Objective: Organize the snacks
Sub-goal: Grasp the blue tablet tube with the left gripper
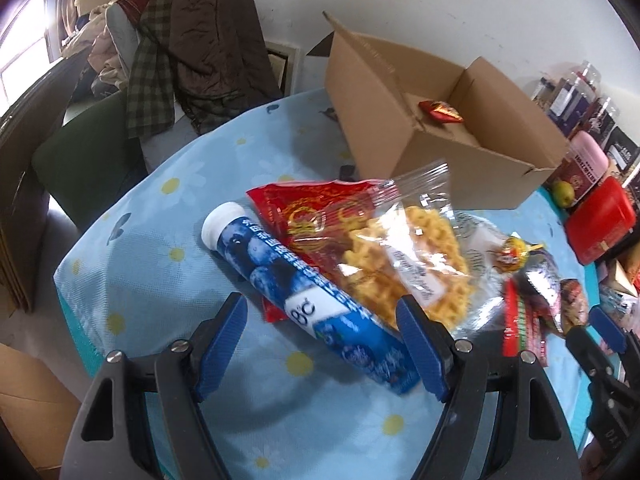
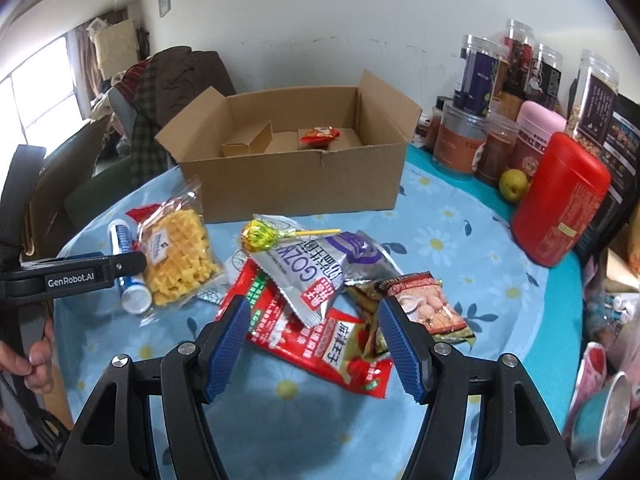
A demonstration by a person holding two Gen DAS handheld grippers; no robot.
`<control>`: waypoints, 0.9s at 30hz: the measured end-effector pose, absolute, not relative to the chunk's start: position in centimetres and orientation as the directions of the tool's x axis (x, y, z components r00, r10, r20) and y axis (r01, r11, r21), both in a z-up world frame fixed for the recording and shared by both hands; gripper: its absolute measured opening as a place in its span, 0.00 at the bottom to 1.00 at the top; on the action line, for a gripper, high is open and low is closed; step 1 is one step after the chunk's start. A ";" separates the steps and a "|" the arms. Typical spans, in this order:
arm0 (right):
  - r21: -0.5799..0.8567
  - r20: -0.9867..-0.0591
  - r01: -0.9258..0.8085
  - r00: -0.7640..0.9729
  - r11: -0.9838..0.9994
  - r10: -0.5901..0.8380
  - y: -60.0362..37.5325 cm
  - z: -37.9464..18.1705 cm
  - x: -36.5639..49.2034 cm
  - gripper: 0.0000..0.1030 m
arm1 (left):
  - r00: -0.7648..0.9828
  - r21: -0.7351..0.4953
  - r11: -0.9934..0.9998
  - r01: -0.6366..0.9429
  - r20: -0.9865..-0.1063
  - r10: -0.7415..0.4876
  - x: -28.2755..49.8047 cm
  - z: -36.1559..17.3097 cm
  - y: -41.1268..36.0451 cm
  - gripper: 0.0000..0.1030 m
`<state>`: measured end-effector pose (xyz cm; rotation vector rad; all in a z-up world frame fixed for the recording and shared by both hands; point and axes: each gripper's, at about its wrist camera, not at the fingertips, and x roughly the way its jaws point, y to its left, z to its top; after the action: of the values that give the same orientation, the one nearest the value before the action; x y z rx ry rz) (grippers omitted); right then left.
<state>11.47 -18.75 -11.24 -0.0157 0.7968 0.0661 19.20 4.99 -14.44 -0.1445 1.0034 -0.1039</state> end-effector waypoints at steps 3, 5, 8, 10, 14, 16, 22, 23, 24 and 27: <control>0.017 -0.724 -0.068 0.687 0.998 0.059 -19.0 -11.7 11.8 0.65 | 0.532 -0.161 0.987 0.024 -0.833 -0.149 19.2 -14.9 5.4 0.45; 0.023 -0.727 -0.069 0.683 0.997 0.064 -19.1 -11.8 12.0 0.65 | 0.530 -0.158 0.987 0.036 -0.834 -0.153 19.1 -15.1 5.6 0.39; 0.036 -0.729 -0.074 0.680 0.997 0.077 -19.1 -12.0 12.1 0.65 | 0.537 -0.150 0.988 0.044 -0.830 -0.150 18.5 -14.8 5.9 0.36; 0.037 -0.726 -0.077 0.683 0.996 0.079 -19.0 -12.0 11.8 0.65 | 0.542 -0.130 0.990 0.047 -0.829 -0.134 17.9 -14.7 5.9 0.34; 0.033 -0.719 -0.072 0.691 0.997 0.074 -19.1 -11.8 11.0 0.65 | 0.530 -0.128 0.990 0.066 -0.836 -0.144 16.4 -14.6 5.9 0.30; 0.035 -0.715 -0.067 0.695 0.997 0.072 -19.3 -11.7 10.5 0.65 | 0.523 -0.129 0.988 0.086 -0.838 -0.155 15.3 -14.6 5.5 0.29; 0.045 -0.718 -0.021 0.694 0.999 0.047 -20.5 -11.8 8.5 0.65 | 0.497 -0.126 0.978 0.166 -0.846 -0.194 12.0 -14.7 2.9 0.29; 0.048 -0.720 -0.013 0.693 0.999 0.044 -20.7 -11.9 8.2 0.65 | 0.491 -0.127 0.975 0.180 -0.848 -0.201 11.4 -14.7 2.4 0.29; 0.050 -0.721 -0.006 0.691 0.999 0.040 -20.9 -12.0 7.8 0.65 | 0.490 -0.126 0.974 0.188 -0.848 -0.204 11.1 -14.7 2.1 0.29; 0.052 -0.726 0.019 0.688 0.998 0.025 -21.7 -12.2 7.1 0.65 | 0.484 -0.121 0.966 0.229 -0.847 -0.221 9.8 -14.7 0.8 0.29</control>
<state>7.06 -21.71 -12.22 0.0568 0.8127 0.0030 9.78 0.76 -14.73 0.0085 1.0298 -0.2740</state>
